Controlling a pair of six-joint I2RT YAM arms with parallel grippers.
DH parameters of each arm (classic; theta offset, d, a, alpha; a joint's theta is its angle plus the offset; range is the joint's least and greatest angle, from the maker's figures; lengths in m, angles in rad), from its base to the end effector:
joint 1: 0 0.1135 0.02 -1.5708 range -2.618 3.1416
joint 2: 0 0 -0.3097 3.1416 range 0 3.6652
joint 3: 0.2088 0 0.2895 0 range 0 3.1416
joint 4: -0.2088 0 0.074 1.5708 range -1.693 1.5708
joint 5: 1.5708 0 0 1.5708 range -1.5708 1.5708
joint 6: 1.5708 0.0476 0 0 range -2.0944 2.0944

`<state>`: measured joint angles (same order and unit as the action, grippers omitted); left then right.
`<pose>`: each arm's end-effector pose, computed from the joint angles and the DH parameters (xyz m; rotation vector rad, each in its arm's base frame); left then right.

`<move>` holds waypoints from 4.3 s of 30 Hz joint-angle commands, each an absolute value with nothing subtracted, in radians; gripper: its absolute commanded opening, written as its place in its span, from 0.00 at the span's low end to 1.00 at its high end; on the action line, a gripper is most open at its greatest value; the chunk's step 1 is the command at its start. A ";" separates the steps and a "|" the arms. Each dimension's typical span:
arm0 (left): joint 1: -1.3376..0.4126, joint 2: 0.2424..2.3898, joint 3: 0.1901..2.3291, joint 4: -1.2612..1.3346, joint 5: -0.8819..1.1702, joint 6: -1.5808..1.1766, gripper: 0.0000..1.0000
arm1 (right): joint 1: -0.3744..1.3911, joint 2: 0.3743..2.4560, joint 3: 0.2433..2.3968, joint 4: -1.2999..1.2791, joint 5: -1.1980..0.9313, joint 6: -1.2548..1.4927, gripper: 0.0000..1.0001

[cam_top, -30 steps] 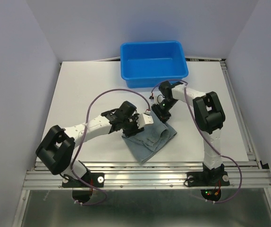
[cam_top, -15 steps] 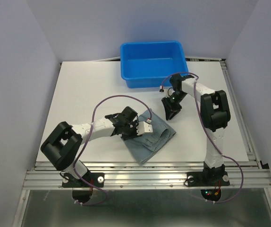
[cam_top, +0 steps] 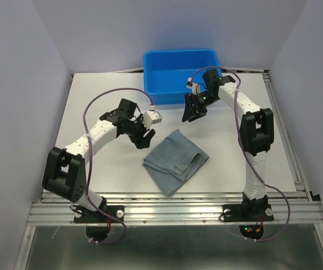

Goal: Fold and stack the skirts
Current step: Fold the skirt

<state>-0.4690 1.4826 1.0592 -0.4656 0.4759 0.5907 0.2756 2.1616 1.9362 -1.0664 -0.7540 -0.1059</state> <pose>0.3013 -0.1771 0.2700 1.3833 1.9554 -0.5263 0.4837 0.1707 0.2614 -0.6654 2.6469 1.1075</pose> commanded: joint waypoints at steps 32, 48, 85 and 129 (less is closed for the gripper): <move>-0.354 1.689 1.062 -0.673 0.709 0.669 0.55 | 0.337 2.214 1.741 -0.894 -0.974 0.048 0.46; -0.408 1.726 1.066 -0.669 0.689 0.673 0.45 | 0.337 2.191 1.704 -0.838 -0.963 0.084 0.10; -0.420 1.562 0.896 -0.821 0.443 0.890 0.00 | 0.288 2.106 1.634 -0.739 -0.779 0.043 0.01; -1.094 1.561 0.939 -0.247 0.310 0.695 0.49 | 0.380 2.115 1.532 -0.790 -0.753 -0.100 0.01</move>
